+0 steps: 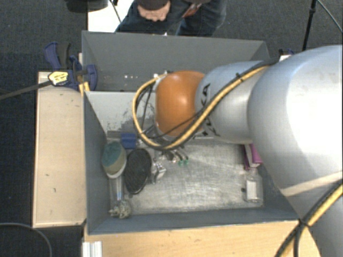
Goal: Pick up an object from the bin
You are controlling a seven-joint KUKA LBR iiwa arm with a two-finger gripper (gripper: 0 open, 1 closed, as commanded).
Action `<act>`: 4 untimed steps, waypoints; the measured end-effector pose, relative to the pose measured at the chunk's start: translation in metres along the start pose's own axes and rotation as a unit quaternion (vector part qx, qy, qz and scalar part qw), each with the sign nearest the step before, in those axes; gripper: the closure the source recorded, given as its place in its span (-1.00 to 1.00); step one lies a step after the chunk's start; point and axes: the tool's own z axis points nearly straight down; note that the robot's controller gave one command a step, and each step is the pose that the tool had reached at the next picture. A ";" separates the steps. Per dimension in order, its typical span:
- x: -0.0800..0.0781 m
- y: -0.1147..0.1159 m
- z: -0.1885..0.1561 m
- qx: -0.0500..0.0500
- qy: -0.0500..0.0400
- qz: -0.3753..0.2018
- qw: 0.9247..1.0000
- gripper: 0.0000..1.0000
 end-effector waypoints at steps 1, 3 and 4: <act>-0.016 0.050 -0.037 0.001 0.001 0.033 0.999 -1.00; -0.015 0.071 -0.012 0.007 0.007 -0.012 1.000 -1.00; -0.014 0.071 -0.012 0.007 0.006 -0.013 1.000 1.00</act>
Offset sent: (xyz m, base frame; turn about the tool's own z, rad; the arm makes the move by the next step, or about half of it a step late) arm -0.0007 0.0519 0.0344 0.0683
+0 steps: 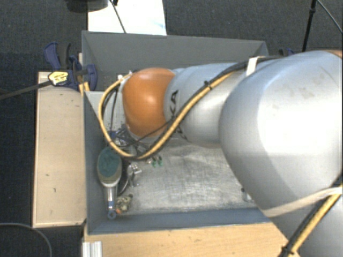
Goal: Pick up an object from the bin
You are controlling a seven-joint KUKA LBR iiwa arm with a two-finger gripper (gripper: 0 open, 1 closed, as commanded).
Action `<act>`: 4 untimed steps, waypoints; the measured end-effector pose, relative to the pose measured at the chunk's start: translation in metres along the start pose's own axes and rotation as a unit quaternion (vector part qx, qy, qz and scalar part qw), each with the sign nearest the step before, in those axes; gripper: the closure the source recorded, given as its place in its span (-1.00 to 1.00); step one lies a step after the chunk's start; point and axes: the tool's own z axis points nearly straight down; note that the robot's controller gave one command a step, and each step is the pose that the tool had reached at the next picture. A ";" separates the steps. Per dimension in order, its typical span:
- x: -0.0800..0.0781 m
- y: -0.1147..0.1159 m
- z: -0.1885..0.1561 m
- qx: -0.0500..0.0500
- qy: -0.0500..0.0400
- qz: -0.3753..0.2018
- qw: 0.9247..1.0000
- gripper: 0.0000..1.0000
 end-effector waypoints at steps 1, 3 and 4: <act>0.059 -0.026 -0.197 -0.006 -0.009 -0.079 0.997 1.00; 0.056 -0.027 -0.086 -0.007 -0.002 -0.041 0.999 1.00; 0.056 -0.027 -0.087 -0.007 -0.003 -0.042 0.999 -1.00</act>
Offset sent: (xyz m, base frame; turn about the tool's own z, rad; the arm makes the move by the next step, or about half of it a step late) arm -0.0498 -0.0399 0.1918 -0.1599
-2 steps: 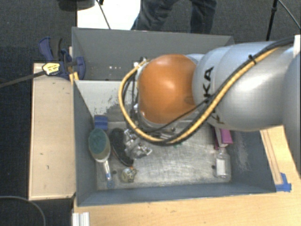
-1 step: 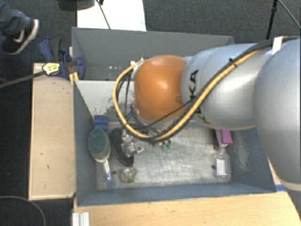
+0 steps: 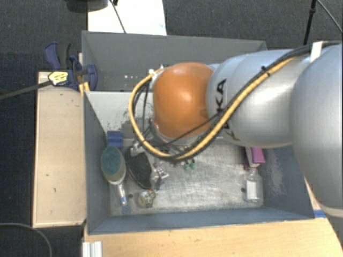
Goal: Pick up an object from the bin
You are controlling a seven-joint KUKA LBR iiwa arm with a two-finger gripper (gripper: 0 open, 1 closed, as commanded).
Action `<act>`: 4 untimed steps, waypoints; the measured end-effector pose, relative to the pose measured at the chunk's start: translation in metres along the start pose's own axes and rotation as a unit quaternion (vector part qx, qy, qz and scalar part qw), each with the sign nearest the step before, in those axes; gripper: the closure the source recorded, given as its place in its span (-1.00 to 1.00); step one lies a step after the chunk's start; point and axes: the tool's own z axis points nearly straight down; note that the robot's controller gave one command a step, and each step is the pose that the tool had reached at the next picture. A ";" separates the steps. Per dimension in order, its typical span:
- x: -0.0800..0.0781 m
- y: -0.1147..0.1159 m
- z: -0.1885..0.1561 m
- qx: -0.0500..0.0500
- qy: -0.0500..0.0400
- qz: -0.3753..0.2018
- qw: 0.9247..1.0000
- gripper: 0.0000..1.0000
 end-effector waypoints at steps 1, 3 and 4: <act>-0.015 -0.007 0.100 0.001 0.001 -0.109 0.994 -1.00; -0.011 -0.158 0.098 0.002 -0.006 -0.108 0.994 -1.00; -0.010 -0.153 0.098 -0.001 -0.001 -0.110 0.994 1.00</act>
Offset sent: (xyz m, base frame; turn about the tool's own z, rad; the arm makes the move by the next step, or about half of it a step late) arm 0.0154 0.0014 -0.0986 -0.2194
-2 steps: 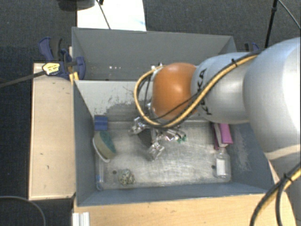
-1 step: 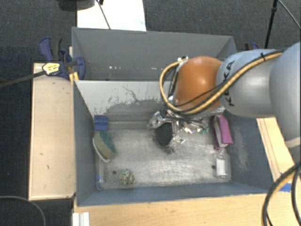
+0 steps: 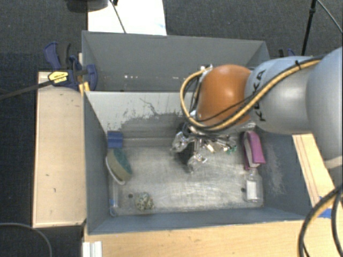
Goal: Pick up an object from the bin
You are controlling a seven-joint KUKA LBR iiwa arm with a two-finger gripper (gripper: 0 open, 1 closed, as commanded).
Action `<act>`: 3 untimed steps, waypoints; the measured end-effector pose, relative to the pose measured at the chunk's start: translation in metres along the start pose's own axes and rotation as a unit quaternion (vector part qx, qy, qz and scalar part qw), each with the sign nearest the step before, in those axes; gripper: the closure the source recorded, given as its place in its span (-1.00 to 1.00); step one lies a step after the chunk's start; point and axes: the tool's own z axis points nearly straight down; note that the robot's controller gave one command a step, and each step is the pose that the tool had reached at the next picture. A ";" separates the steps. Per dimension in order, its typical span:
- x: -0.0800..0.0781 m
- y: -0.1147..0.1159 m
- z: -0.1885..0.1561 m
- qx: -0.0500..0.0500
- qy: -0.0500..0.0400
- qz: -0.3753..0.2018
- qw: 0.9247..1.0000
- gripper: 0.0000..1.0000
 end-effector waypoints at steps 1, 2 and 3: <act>0.000 -0.001 0.001 0.001 -0.001 0.001 1.000 -1.00; -0.002 -0.001 -0.002 0.002 -0.005 0.001 1.000 1.00; 0.005 0.026 -0.147 0.003 -0.003 -0.024 1.000 1.00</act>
Offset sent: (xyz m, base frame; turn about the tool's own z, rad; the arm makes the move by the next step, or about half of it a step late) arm 0.0000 0.0000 0.0000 0.0000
